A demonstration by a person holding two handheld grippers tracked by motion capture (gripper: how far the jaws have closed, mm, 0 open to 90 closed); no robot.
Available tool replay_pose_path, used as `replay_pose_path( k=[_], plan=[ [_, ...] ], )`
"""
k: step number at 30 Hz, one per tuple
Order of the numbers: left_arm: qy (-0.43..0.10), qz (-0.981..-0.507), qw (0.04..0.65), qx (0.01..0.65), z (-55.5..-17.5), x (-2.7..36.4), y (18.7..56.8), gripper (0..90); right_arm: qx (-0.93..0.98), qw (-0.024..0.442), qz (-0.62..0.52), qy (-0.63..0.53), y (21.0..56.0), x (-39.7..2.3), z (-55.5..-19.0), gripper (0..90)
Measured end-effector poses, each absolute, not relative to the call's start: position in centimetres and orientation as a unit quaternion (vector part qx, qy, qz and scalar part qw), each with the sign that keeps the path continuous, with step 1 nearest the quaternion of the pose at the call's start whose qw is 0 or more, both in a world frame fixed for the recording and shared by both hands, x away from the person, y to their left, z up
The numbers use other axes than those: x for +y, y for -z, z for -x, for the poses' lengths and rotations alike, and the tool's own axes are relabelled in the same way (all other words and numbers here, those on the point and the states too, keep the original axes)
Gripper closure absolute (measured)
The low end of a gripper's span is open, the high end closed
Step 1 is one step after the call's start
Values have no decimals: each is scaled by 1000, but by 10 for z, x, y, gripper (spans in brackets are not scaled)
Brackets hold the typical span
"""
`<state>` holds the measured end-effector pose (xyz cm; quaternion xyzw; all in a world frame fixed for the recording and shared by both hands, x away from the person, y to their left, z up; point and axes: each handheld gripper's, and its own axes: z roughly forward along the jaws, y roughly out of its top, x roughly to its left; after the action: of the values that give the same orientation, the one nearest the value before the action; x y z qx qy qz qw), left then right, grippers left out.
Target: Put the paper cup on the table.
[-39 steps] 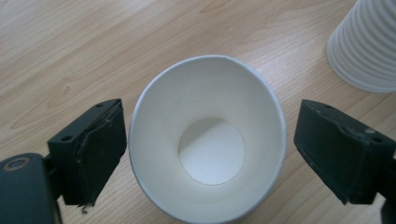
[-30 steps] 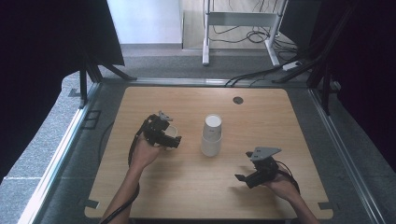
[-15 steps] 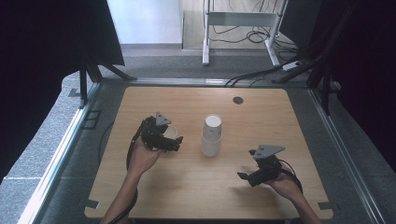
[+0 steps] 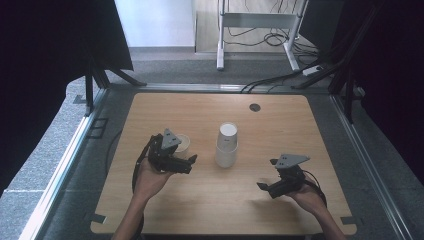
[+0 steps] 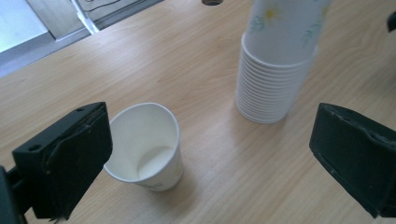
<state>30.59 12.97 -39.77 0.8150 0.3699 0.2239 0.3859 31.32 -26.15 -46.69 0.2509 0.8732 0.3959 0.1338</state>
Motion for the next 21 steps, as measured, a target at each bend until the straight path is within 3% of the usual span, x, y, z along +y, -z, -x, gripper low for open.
replay_pose_path(
  k=[21],
  plan=[
    [-203,-817,421,338,-264,124,435,0,876,123,-261,-386,478,-264,-316,17]
  ],
)
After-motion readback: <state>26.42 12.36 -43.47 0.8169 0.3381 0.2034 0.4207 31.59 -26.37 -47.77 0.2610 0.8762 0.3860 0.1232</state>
